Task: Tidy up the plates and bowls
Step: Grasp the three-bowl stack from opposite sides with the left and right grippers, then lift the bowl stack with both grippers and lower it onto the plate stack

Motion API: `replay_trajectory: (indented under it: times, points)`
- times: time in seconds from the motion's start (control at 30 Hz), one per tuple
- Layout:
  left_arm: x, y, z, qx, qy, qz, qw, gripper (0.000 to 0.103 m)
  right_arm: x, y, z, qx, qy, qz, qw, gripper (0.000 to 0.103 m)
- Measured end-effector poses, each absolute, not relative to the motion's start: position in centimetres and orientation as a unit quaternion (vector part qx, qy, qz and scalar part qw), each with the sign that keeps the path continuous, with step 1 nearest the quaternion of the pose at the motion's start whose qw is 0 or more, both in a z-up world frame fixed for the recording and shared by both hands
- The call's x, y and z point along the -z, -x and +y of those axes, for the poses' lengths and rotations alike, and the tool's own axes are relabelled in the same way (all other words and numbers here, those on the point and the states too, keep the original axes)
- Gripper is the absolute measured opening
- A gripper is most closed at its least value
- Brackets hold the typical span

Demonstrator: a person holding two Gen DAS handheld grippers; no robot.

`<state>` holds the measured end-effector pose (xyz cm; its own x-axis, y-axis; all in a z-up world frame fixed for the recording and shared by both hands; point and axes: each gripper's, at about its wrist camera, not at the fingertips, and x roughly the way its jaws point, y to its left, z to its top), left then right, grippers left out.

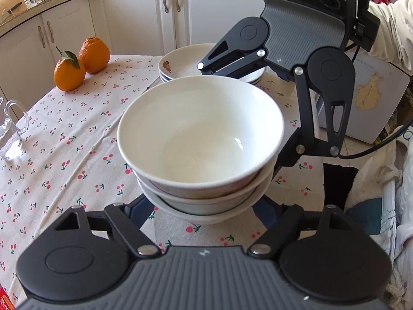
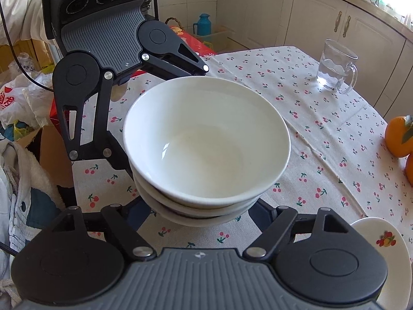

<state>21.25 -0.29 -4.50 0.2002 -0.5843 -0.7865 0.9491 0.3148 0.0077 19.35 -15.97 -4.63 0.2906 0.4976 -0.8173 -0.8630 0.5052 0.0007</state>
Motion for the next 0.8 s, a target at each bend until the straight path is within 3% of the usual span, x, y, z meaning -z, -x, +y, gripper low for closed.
replay_trajectory:
  times: [0.5, 0.8]
  points:
    - [0.7, -23.0, -8.7, 0.563, -0.281, 0.275, 0.727, 0.083, 0.0, -19.5, -23.8, -0.386, 0.228, 0.376, 0.811, 0.085]
    - [2.7, -26.1, -14.9, 0.589, -0.278, 0.262, 0.712, 0.083, 0.5, -21.2, -29.6, -0.324, 0.233, 0.395, 0.827, 0.086]
